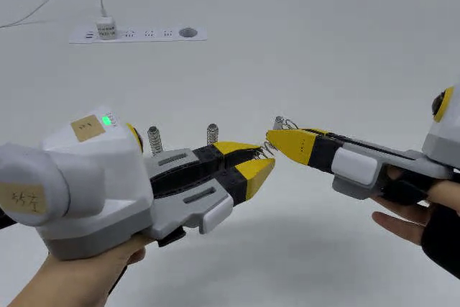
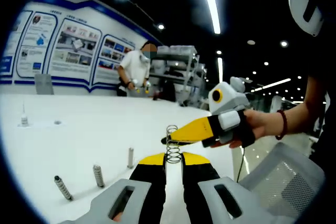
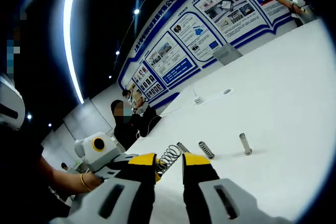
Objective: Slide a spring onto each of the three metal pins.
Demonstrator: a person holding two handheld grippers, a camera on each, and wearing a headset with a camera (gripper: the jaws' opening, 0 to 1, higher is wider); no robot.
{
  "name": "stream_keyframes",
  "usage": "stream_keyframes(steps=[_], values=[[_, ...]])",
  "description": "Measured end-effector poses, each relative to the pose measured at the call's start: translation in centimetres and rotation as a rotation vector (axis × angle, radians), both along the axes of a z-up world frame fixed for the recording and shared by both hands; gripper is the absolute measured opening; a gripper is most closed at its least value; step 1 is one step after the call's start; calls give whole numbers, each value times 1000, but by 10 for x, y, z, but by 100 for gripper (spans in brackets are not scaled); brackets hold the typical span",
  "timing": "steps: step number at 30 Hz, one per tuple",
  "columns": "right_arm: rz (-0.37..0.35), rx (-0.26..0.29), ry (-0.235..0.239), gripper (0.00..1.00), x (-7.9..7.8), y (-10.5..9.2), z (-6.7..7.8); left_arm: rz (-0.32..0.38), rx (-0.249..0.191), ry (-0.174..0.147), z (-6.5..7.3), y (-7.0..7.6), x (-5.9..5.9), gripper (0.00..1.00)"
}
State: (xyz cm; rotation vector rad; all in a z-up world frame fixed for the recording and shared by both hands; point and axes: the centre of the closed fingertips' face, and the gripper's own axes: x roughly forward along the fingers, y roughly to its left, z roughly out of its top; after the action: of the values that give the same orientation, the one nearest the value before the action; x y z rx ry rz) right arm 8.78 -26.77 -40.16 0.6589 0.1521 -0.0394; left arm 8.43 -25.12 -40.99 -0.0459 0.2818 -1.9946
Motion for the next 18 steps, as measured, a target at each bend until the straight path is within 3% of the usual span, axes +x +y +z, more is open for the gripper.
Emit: stream_keyframes(steps=[8,18], values=[[11,68,-52,13,2,3,9,-2,-3,6,2,1,-1,10],[21,51,-73,12,4,4,13,17,5,-6,5,0,1,12]])
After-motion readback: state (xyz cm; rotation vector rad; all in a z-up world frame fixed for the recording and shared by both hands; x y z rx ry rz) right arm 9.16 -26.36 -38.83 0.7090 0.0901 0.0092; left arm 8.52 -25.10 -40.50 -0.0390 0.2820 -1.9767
